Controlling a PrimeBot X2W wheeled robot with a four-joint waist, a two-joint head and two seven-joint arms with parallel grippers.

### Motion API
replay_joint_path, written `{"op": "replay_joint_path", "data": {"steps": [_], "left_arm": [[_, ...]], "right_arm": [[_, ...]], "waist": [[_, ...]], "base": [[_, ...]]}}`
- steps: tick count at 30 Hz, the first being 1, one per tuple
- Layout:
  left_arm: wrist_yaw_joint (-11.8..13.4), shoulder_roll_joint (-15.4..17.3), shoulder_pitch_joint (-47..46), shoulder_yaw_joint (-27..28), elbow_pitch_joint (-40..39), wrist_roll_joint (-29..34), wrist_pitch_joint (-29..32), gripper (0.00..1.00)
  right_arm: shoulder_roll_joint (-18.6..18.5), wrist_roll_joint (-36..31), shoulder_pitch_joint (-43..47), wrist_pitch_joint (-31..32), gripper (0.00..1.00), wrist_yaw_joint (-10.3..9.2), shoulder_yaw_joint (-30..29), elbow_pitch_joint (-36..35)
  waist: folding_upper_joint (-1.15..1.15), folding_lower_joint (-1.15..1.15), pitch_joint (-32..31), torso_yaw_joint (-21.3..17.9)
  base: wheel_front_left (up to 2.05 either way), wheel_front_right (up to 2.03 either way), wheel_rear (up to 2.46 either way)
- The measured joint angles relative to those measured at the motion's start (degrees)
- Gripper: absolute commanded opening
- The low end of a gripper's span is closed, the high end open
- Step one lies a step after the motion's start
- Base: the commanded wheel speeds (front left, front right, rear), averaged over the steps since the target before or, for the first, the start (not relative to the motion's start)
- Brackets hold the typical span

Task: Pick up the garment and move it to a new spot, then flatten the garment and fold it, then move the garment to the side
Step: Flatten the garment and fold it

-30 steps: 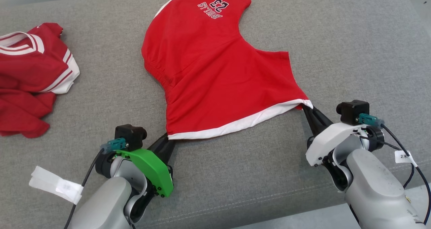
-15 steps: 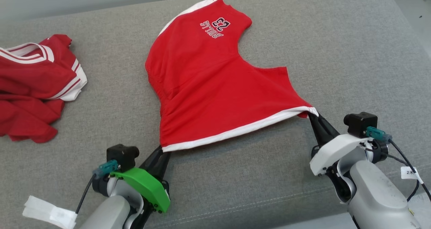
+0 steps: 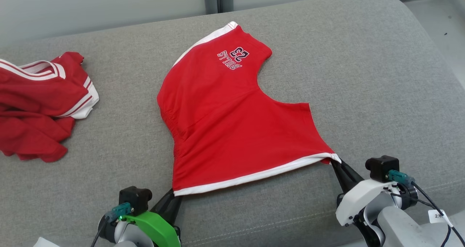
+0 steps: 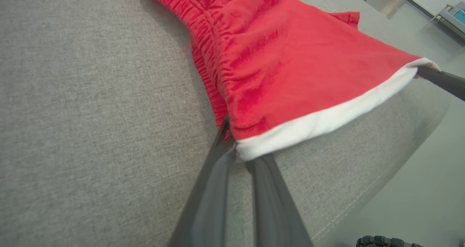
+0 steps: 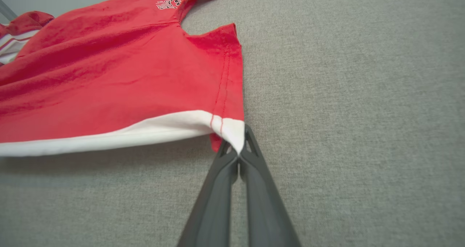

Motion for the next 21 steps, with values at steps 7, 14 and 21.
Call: {"op": "replay_joint_path", "data": {"steps": [7,14,21], "left_arm": [[0.51,0.36,1.15,-0.43,1.82,2.18,-0.05,0.00],[1.09,-0.66,1.18,0.11,2.79,2.35,-0.07,0.90],[1.40,-0.85,2.11,2.14,2.10,2.48,-0.07,1.00]], "right_arm": [[0.21,-0.97,0.16,-0.01,0.11,0.01,1.25,0.18],[0.30,-1.71,0.30,-0.01,1.00,0.00,1.48,0.29],[0.16,-1.75,1.95,-0.01,1.00,0.00,0.42,-0.25]], "waist": [[0.00,0.00,-0.36,-0.24],[0.00,0.00,-0.53,-0.37],[0.00,0.00,-0.60,-0.51]], "base": [[0.00,0.00,0.00],[0.00,0.00,0.00],[0.00,0.00,0.00]]}}
